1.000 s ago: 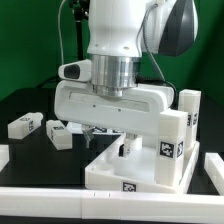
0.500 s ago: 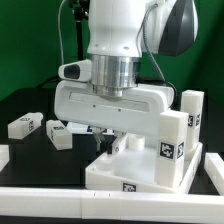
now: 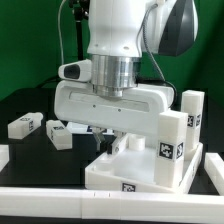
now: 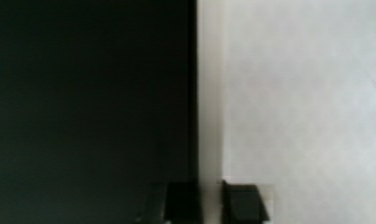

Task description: Assemble desk

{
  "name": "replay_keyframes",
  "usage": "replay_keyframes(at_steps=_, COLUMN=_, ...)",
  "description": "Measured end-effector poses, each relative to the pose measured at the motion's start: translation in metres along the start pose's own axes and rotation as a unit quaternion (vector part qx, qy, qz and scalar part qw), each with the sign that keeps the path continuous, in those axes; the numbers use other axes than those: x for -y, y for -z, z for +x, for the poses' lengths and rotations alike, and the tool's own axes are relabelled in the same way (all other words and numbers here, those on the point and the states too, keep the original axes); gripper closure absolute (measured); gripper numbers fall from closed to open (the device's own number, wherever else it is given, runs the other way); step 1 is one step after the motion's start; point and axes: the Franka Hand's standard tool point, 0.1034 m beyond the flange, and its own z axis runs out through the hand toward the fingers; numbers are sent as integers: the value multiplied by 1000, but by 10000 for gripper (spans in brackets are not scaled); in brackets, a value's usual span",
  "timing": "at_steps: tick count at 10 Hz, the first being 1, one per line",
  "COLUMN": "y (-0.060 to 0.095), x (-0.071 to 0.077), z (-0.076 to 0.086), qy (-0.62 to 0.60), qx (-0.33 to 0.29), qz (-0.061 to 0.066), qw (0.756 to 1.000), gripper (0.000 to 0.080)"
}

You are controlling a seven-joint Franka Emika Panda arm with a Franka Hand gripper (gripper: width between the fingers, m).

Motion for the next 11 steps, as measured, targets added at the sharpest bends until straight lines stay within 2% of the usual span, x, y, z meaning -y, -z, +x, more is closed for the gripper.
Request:
replay_keyframes(at_steps=6, y=0, x=0, z=0, qy=11, qx=0, qz=0, qw=1000, gripper=745)
replay_keyframes(at_steps=8, y=0, x=-1, z=1, qy=85, qx=-1, qz=-1, qw=996, gripper=745)
replay_keyframes(at_steps=11, y=0, x=1, z=6, qy=218, qx=-4, qz=-8, qw=976, gripper=745)
